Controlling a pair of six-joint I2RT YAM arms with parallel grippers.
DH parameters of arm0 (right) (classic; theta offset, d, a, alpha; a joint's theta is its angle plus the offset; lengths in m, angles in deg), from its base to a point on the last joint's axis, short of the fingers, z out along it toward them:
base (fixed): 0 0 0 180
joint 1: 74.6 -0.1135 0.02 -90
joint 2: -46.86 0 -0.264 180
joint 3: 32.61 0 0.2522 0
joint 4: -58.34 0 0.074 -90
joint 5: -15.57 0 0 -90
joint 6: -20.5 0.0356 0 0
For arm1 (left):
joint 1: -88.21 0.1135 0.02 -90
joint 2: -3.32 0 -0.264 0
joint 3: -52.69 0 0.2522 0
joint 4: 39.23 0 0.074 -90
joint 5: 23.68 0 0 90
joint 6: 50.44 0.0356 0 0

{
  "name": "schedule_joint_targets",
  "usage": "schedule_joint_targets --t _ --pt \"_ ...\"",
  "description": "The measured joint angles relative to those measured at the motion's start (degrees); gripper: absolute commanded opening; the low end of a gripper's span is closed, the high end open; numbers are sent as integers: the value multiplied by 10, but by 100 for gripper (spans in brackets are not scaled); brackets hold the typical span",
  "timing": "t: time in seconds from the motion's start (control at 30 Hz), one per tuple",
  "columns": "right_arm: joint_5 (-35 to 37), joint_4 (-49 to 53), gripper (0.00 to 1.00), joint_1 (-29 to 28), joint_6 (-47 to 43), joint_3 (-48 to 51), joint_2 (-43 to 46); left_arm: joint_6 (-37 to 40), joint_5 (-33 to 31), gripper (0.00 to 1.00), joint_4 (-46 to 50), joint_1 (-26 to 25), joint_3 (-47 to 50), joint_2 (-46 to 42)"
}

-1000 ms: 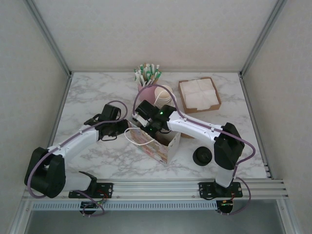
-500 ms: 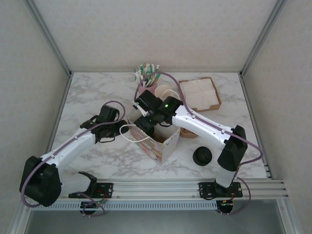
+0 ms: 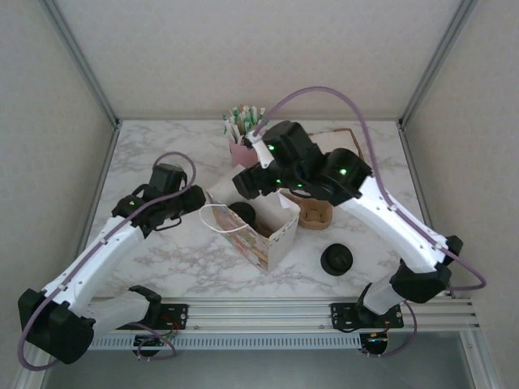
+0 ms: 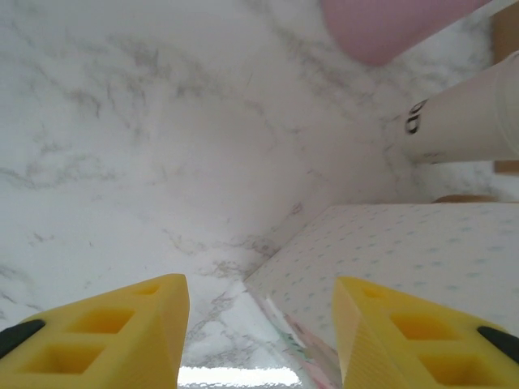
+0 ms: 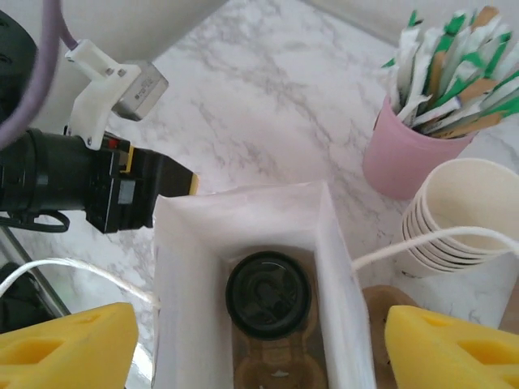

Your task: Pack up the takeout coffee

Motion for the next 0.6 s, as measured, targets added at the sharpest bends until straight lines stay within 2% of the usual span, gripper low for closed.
schedule_joint_targets --t 0.1,0.2,0.47,0.6 --pt "27 -27 68 -1 -3 23 42 31 -8 44 22 0 -73 3" --pt "72 -65 67 -1 -5 80 102 70 -7 40 50 -1 -186 44" --pt "189 -135 67 -2 -13 238 251 180 -5 36 127 -47 -532 298" --pt "224 -144 67 -2 -10 309 316 217 -5 33 180 -70 -691 438"
